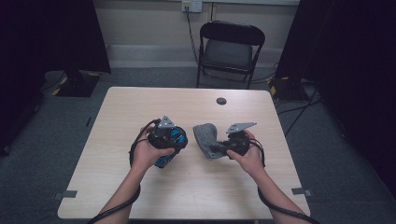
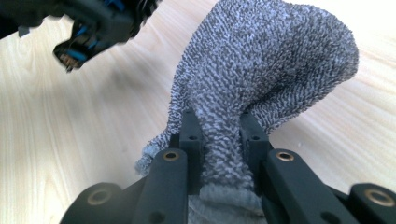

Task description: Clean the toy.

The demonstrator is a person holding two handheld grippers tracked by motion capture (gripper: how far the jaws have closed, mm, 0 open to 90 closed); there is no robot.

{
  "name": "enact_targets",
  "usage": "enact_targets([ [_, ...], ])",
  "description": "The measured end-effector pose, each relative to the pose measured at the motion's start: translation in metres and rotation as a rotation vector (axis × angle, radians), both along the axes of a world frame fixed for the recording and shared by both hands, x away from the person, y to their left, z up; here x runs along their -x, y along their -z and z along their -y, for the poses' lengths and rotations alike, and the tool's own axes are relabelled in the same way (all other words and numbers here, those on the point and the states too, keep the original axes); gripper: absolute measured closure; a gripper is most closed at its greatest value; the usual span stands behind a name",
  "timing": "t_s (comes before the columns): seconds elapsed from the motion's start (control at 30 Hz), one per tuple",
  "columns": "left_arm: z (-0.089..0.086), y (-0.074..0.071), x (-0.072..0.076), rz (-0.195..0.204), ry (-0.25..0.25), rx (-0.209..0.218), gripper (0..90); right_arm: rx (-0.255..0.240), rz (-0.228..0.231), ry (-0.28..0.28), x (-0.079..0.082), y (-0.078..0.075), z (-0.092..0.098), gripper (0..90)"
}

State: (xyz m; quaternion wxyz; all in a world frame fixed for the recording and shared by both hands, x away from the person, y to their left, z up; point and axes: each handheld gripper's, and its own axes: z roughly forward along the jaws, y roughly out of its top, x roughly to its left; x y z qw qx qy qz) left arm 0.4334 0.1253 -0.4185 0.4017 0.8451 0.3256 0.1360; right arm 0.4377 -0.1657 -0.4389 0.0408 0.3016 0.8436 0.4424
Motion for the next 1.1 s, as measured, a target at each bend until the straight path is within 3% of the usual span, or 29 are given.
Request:
enact_targets([
  [0.27,0.01,0.0,0.005,-0.005,0.025,0.019,25.6,0.013,0.001,0.029,-0.017,-0.007,-0.005,76.1],
  [0.43,0.016,0.002,0.007,-0.014,0.043,0.01,25.6,0.013,0.004,0.026,-0.023,-0.011,-0.009,76.1],
  [1.1,0.019,0.011,-0.005,-0.047,0.042,-0.028,25.6,0.018,0.028,-0.087,-0.013,-0.017,-0.037,76.0],
])
